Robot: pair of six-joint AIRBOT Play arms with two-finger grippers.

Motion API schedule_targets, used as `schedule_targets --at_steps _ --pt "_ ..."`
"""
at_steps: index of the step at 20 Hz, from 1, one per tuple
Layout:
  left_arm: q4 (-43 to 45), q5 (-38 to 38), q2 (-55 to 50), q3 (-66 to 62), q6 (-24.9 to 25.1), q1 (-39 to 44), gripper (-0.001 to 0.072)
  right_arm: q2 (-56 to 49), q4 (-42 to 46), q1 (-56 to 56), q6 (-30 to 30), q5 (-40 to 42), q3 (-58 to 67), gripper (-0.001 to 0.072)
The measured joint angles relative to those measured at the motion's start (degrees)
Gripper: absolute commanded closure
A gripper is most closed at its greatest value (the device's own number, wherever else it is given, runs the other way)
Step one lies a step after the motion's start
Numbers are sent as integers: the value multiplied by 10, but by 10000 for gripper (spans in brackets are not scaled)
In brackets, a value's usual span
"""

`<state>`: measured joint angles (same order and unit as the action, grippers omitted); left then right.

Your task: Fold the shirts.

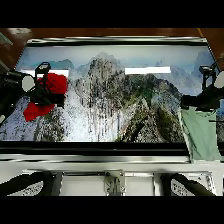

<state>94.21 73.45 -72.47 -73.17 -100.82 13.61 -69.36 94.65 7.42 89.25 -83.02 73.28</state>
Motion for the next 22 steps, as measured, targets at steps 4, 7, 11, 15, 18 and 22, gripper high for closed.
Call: schedule_targets --at_steps 4,7,11,15,18,22 --pt "-7 -76 -16 -10 0 -8 -12 0 -17 0 7 10 0 23" --pt "6 -102 -70 -72 0 -55 -12 0 -44 0 14 17 0 23" --pt "15 -92 -184 -196 0 -142 -12 0 -125 0 11 25 0 23" --pt "-2 -68 -300 -297 -9 -210 -13 0 -160 0 7 37 0 23" --pt "-34 -60 -365 -331 -12 -238 -13 0 -170 0 6 55 0 23" --pt "-53 -62 -423 -349 -14 -257 29 0 -183 0 6 67 0 23"
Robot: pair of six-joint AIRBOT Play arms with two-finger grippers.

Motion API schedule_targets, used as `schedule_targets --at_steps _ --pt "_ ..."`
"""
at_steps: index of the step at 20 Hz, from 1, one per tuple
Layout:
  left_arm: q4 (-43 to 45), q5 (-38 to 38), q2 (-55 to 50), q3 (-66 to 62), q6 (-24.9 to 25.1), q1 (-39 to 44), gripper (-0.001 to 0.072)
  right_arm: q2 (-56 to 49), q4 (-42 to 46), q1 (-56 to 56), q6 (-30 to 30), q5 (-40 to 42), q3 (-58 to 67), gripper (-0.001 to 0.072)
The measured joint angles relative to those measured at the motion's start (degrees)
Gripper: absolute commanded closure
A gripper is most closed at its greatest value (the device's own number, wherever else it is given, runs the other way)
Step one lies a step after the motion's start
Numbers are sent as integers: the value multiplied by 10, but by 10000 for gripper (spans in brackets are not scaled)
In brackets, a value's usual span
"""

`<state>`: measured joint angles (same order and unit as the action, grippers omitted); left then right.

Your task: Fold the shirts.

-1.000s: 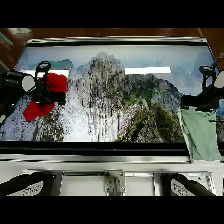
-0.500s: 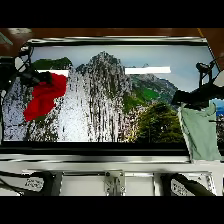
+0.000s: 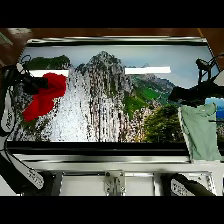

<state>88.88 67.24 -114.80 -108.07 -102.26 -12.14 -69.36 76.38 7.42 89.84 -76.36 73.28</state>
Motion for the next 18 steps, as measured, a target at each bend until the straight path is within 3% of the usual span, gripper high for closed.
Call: schedule_targets --at_steps 2,3,4,10,18 --pt "-2 -3 -18 -3 0 -3 507 0 -9 0 1 2 0 23" --pt "-4 -3 -24 -4 0 -4 643 0 -14 0 2 3 0 23" --pt "-6 -3 -28 -6 0 -5 670 0 -18 0 4 3 0 23" --pt "-29 45 -4 -61 41 3 672 0 -37 0 5 -12 0 23" --pt "-111 52 280 -102 113 94 671 16 -70 0 -10 -42 0 23"
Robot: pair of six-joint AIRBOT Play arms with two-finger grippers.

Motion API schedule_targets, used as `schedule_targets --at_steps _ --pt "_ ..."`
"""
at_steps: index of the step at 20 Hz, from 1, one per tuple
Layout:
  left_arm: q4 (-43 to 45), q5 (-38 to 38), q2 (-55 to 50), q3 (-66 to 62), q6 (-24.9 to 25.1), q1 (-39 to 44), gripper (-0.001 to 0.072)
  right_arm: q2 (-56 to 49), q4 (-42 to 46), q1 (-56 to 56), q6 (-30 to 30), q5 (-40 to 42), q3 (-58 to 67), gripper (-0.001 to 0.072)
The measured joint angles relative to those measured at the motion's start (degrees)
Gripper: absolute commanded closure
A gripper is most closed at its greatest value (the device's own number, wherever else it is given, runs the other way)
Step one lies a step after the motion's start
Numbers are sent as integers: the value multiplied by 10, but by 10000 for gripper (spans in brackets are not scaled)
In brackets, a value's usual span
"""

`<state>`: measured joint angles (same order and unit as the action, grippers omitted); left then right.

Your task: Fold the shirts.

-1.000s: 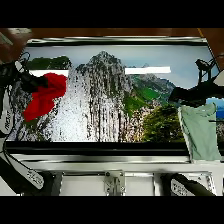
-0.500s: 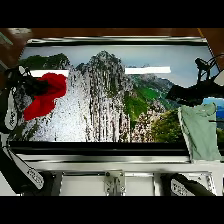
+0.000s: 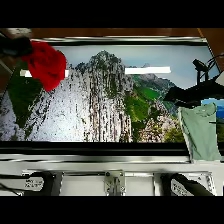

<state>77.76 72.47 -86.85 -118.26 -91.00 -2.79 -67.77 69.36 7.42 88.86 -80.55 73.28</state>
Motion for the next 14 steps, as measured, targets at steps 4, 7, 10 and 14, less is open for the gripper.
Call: schedule_targets --at_steps 4,7,10,14 --pt "-46 -1 135 17 12 93 671 57 -7 0 -10 -4 0 23" --pt "-59 2 189 51 14 180 671 119 11 0 -18 -5 0 23" --pt "-63 5 209 118 9 264 671 169 39 0 -23 -15 0 23" --pt "-65 -33 218 297 -8 341 671 193 63 0 -25 -51 -17 24"
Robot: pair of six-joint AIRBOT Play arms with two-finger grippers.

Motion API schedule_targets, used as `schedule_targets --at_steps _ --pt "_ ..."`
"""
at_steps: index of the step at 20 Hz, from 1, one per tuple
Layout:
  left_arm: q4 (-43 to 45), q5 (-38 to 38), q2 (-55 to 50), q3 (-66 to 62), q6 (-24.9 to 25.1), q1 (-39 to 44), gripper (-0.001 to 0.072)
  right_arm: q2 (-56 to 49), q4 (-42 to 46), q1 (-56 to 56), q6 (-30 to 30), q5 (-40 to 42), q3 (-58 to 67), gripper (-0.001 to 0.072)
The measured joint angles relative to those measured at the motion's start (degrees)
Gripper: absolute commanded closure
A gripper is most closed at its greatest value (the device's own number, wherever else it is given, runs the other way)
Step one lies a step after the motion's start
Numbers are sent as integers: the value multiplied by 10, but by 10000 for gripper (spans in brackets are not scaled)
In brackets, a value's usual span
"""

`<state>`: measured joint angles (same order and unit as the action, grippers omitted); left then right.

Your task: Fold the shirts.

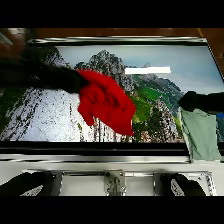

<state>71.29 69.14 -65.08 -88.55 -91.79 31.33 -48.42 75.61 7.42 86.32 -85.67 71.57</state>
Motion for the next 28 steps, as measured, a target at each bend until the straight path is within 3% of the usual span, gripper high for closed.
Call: schedule_targets --at_steps 5,6,8,12,16,19,22,28 --pt "-2 -114 -21 251 -80 28 668 6 2 0 0 30 -116 24" --pt "-4 -128 -31 278 -94 24 591 7 -9 0 0 51 -145 24" --pt "-6 -144 -43 303 -112 5 49 6 -34 0 0 91 -186 23" --pt "-8 -115 -53 269 -118 -84 27 -7 -73 0 0 162 -218 23" --pt "-7 0 -45 229 -64 -212 29 -41 -87 9 -20 170 -227 24" --pt "-9 62 -26 271 -25 -269 29 -95 -118 16 -53 135 -232 23" --pt "-55 56 -10 369 -5 -283 29 -155 -147 8 -74 111 -242 23" --pt "-183 -87 -25 510 10 -219 30 -240 -176 -67 -88 104 -249 23"
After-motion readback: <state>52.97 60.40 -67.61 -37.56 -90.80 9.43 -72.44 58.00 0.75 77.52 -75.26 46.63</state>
